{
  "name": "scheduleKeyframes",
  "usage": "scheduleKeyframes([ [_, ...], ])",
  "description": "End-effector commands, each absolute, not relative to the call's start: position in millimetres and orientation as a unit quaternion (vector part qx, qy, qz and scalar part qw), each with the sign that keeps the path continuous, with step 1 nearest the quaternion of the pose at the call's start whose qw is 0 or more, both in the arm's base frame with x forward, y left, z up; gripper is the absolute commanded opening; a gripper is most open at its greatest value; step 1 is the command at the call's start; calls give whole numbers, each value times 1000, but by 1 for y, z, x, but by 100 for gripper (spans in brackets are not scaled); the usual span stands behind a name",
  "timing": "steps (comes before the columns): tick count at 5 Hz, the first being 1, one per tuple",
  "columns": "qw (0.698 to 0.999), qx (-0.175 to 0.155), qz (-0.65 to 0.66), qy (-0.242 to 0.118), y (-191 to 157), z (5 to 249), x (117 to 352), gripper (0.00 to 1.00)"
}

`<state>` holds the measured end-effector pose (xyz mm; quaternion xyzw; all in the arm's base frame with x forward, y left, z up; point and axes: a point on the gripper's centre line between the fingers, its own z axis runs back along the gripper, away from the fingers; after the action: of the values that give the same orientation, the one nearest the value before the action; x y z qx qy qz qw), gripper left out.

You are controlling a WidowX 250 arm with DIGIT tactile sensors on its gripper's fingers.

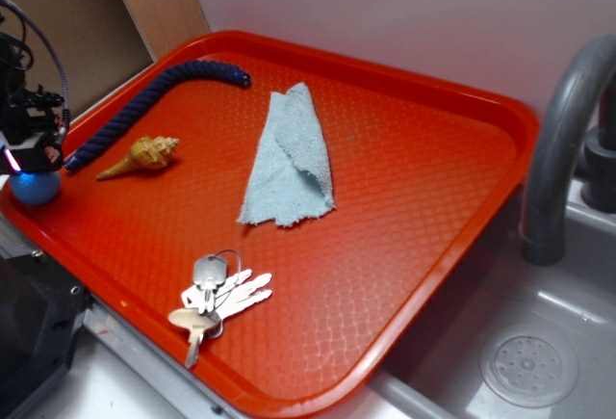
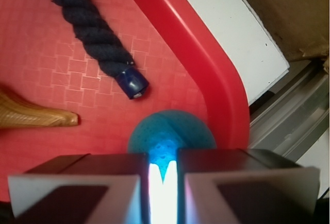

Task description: Grab the blue ball.

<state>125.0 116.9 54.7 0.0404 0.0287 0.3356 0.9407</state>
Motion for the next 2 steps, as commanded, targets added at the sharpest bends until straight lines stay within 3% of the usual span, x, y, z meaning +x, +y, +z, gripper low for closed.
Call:
scheduleKeyframes([
  [1,932,78,355,13,131,61,118,100],
  [2,932,90,351,13,134,58,116,100],
])
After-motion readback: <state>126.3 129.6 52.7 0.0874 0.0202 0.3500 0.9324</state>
